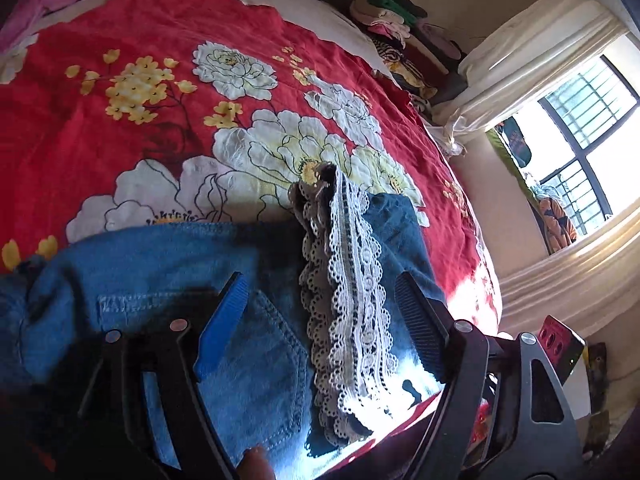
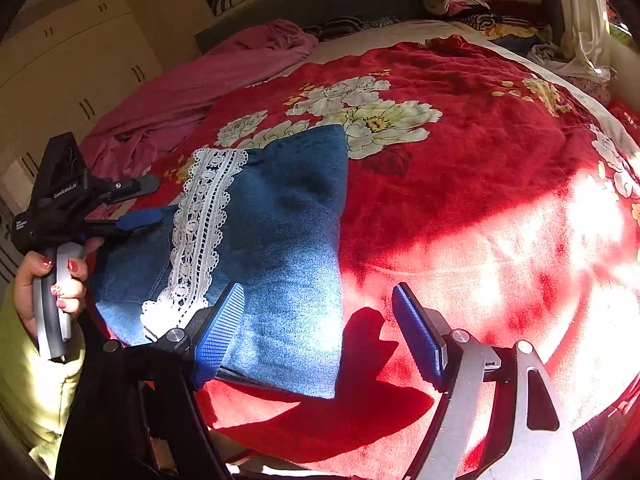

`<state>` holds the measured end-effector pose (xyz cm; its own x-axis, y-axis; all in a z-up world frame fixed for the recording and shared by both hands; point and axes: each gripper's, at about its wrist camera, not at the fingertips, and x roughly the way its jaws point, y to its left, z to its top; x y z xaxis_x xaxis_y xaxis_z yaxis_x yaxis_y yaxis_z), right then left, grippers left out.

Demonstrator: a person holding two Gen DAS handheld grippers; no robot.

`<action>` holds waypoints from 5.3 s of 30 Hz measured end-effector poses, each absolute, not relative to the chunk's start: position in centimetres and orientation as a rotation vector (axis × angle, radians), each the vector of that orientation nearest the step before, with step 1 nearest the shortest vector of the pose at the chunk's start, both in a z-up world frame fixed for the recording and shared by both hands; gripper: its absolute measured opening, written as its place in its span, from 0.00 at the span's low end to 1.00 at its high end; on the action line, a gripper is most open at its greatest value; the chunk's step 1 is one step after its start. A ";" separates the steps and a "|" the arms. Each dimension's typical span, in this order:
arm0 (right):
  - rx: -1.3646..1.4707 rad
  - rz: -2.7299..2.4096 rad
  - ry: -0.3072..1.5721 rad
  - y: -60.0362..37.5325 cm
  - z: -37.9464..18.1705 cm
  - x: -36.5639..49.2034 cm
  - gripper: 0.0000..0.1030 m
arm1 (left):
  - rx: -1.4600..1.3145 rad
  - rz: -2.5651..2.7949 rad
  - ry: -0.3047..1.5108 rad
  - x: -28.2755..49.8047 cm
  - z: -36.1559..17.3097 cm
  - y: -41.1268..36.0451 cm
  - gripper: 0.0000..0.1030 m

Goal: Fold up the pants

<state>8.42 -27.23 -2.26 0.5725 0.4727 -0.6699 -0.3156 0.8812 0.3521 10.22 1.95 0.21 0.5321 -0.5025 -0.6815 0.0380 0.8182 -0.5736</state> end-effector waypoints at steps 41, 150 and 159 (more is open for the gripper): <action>-0.034 0.457 0.799 -24.9 -2.1 6.3 0.47 | -0.482 -0.346 1.145 4.1 -4.3 -3.1 0.18; -0.359 0.969 0.880 1.9 3.3 13.4 0.95 | -0.553 -0.035 0.945 -2.1 -2.6 11.9 0.91; -0.513 1.040 0.903 7.0 1.0 13.5 0.95 | -0.574 -0.037 0.942 -0.5 -4.1 10.8 0.90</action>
